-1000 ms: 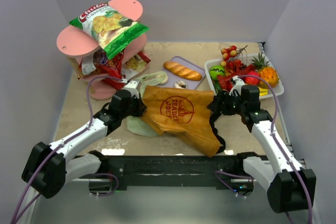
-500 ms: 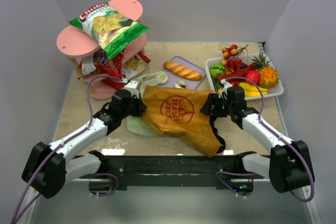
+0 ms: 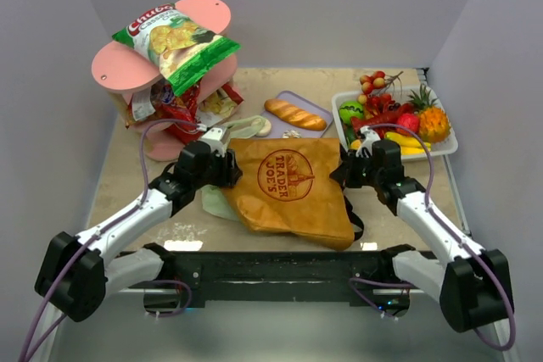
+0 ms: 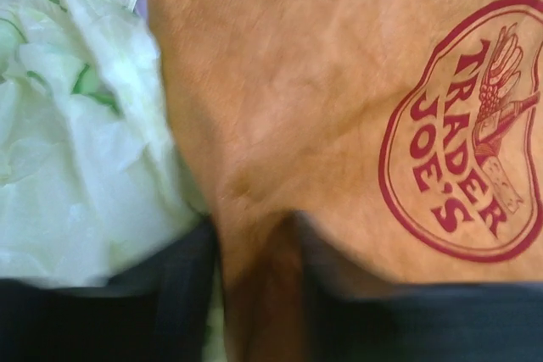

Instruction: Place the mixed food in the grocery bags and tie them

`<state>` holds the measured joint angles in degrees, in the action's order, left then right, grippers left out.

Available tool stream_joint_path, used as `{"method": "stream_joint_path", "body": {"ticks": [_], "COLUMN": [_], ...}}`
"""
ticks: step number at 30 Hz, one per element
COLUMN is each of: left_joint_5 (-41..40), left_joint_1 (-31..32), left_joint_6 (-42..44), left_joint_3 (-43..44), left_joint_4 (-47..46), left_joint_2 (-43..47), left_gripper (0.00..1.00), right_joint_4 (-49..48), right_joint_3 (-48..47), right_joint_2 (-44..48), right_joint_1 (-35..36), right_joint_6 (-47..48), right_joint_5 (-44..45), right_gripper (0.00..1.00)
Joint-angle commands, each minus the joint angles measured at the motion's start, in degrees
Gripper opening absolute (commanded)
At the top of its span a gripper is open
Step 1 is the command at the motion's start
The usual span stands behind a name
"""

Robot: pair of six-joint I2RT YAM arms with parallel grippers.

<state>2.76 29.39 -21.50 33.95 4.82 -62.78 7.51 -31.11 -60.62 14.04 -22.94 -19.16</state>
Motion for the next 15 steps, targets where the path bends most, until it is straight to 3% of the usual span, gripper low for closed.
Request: {"method": "stream_joint_path", "body": {"ticks": [1,2,6,15], "left_joint_5": [-0.7,-4.7,-15.3,-30.4], "left_joint_1": [2.5,4.0,14.3,18.2], "left_joint_6": [3.5,4.3,7.6,8.8], "left_joint_3": [5.5,6.3,13.4,20.5], "left_joint_4": [1.8,2.6,10.5,17.4], "left_joint_2": [3.9,4.2,3.1,1.8], "left_gripper": [0.66,0.73,0.81,0.87], "right_joint_4": [6.5,7.3,11.4,16.7], "right_joint_3": [-6.3,-6.9,-10.9,-19.9], "right_joint_2": [5.6,6.4,9.4,12.6], "right_joint_1": [0.5,0.6,0.7,1.1], "right_joint_6": [-0.1,-0.1,-0.4,-1.3], "right_joint_5": [-2.1,-2.5,-4.1,-2.1], "right_gripper": [0.02,0.0,0.0,0.0]}}
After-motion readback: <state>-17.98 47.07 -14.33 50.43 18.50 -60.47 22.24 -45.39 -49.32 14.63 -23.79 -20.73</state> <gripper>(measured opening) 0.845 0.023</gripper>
